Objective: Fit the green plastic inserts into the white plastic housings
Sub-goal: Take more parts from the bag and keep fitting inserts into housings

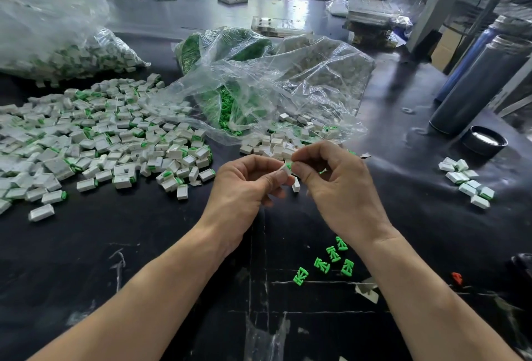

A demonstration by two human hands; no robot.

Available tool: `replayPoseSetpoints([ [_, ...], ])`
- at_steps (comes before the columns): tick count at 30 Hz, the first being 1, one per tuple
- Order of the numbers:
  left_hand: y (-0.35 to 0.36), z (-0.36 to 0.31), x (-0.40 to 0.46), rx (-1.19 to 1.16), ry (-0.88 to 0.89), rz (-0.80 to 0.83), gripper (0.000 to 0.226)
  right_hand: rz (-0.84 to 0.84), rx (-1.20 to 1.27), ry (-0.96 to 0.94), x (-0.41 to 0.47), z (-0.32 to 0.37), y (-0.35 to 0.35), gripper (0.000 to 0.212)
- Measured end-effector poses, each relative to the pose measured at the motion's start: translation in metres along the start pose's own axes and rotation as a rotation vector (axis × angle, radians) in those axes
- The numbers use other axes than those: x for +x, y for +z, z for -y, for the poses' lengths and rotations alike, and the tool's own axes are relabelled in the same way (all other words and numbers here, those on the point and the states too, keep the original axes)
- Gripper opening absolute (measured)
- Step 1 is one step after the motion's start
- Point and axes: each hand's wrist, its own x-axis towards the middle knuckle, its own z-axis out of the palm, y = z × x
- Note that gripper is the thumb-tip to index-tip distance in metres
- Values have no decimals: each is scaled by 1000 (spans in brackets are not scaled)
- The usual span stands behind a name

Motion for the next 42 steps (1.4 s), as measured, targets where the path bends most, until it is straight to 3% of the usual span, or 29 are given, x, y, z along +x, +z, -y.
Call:
replayPoseSetpoints([
  [8,-2,-6,1,102,91,-25,10,46,298,126,1,-1,2,6],
  [19,-5,-6,0,135,83,-27,7,51,89,70,-4,-6,11,13],
  [32,-7,-12,-3,355,205,-47,40,10,-102,-19,-9,-1,15,12],
  [42,-6,-9,-2,402,240,-47,26,-37,-112,-46,-14,0,20,7],
])
